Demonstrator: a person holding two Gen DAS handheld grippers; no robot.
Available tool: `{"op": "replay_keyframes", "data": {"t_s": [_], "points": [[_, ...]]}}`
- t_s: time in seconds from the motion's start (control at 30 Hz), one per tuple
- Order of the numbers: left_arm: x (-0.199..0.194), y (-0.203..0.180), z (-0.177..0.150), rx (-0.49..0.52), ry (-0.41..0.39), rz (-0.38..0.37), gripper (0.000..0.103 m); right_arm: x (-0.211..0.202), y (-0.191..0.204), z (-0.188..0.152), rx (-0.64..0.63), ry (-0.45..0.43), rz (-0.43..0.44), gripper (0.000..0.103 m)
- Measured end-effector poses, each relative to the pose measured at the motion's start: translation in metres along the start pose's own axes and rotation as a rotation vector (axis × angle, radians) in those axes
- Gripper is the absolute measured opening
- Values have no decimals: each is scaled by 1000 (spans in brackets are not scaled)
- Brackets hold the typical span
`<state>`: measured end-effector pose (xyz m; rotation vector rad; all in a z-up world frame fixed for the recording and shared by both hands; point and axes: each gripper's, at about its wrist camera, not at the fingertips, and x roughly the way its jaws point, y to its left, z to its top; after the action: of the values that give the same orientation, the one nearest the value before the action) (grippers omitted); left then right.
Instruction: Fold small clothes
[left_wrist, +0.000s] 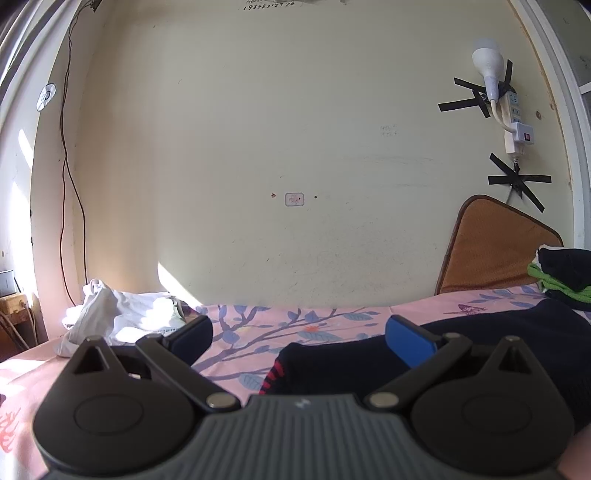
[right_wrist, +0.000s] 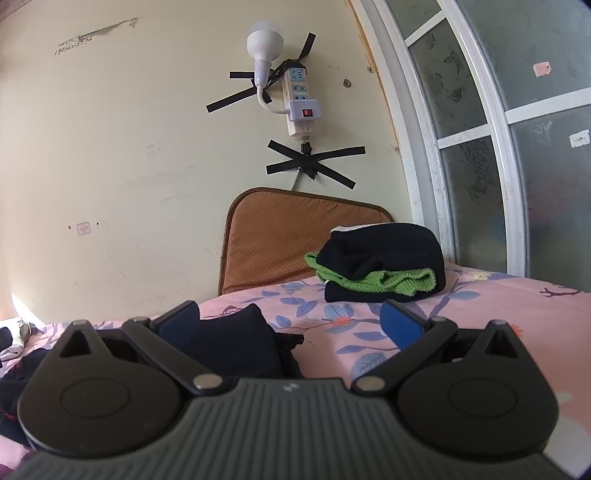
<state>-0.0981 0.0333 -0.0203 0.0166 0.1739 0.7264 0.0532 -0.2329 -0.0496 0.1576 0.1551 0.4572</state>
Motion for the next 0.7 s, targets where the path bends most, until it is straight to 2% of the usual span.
{"op": "replay_keyframes", "data": {"t_s": [0.37, 0.7], "points": [[4, 2, 0, -11, 31, -30, 103, 2, -4, 0, 18, 9, 0, 103], [2, 1, 0, -4, 21, -44, 103, 2, -5, 0, 20, 11, -5, 103]]}}
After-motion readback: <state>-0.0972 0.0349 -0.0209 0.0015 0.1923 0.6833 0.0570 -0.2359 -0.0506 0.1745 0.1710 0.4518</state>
